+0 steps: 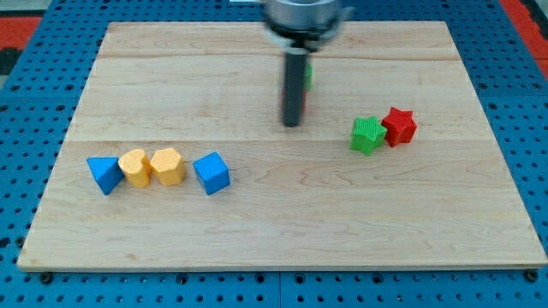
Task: Slide the yellow heart towards the center left
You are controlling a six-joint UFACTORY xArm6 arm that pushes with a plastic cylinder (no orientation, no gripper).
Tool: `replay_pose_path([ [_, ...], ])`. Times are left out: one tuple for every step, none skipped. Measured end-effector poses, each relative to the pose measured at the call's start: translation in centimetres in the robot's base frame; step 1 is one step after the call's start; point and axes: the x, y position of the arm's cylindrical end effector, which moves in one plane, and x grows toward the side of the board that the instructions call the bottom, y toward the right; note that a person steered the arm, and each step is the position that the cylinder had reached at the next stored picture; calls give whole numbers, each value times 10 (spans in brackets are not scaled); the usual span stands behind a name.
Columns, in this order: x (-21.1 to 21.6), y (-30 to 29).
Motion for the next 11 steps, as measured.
replay_pose_path([
  [0,-102],
  [16,-177],
  [57,-236],
  [109,-222],
  [127,-161],
  [140,-148],
  [138,-143],
  [109,-143],
  [62,-137],
  [70,-138],
  [130,-154],
])
